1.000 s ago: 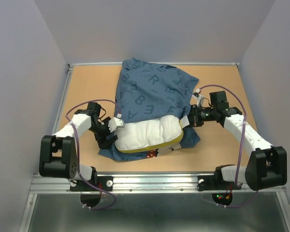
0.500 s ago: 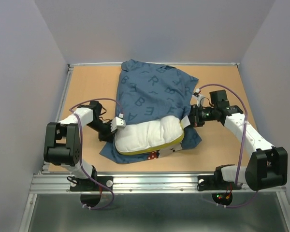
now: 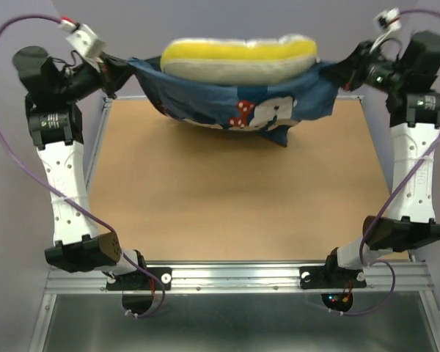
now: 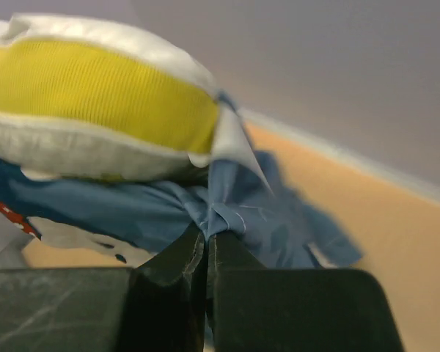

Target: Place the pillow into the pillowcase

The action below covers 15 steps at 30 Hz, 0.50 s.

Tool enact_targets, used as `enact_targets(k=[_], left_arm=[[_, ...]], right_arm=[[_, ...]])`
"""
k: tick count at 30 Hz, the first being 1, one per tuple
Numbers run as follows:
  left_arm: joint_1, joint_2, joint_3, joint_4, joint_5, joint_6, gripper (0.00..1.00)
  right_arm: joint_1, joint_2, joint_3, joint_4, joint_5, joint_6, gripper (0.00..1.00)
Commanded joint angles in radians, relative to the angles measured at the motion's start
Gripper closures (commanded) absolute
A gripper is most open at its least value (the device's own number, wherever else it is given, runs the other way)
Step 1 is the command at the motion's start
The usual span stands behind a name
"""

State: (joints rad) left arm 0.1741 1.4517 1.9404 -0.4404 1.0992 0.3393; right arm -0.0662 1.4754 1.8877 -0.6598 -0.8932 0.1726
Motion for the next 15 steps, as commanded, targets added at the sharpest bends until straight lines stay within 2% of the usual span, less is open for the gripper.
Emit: enact_targets(k=[1,2,3,5,6,8,9,10,11,12,13,14,15], left_arm=[[0.087,-0.09,-0.115,1.021,-0.016,-1.052,1.0],[0.087,-0.036,0.019,0.978,-0.063,-1.057,1.0],[0.085,-0.009,0.063,0.968,-0.068,-1.139,1.0],[0.064,0.006,0.045,0.985,-0.081,-1.18,1.0],[0.039,-0.019,0.002,0.982,-0.088,-1.156,1.0],[-0.056,-0.066,-0.113,0.86,-0.142,-0.993,1.0],[-0.096,-0.071,-0.13,0.785,-0.171,-0.931,1.0],[-0.167,-0.071,-0.138,0.647,-0.195,-0.801,1.0],[-0.173,-0.07,-0.141,0.62,-0.214,-0.765,1.0],[-0.203,-0.056,-0.1,0.615,-0.244,-0.749,1.0],[-0.203,-0.033,-0.028,0.609,-0.261,-0.755,1.0],[-0.184,0.005,0.24,0.582,-0.3,-0.791,1.0],[-0.145,0.098,0.384,0.568,-0.318,-0.836,1.0]], right_arm=[[-0.099,0.111,0.459,0.084,0.091,0.04,0.99],[-0.103,0.126,0.541,0.095,0.12,0.044,1.0],[-0.103,0.131,0.542,0.109,0.154,0.045,1.0],[-0.103,0.099,0.448,0.221,0.137,0.131,1.0],[-0.103,0.077,0.316,0.264,0.102,0.165,0.99],[-0.103,0.04,0.179,0.371,0.033,0.284,0.99],[-0.1,0.039,0.13,0.385,0.004,0.307,0.99],[-0.072,0.043,0.06,0.39,-0.015,0.318,0.99],[-0.06,0.045,0.05,0.39,-0.024,0.321,0.99],[-0.054,0.052,0.069,0.405,-0.036,0.338,0.99],[-0.055,0.071,0.22,0.442,-0.036,0.366,0.99],[-0.072,0.156,0.387,0.442,-0.024,0.424,0.99],[-0.096,0.213,0.557,0.446,0.002,0.465,1.0]])
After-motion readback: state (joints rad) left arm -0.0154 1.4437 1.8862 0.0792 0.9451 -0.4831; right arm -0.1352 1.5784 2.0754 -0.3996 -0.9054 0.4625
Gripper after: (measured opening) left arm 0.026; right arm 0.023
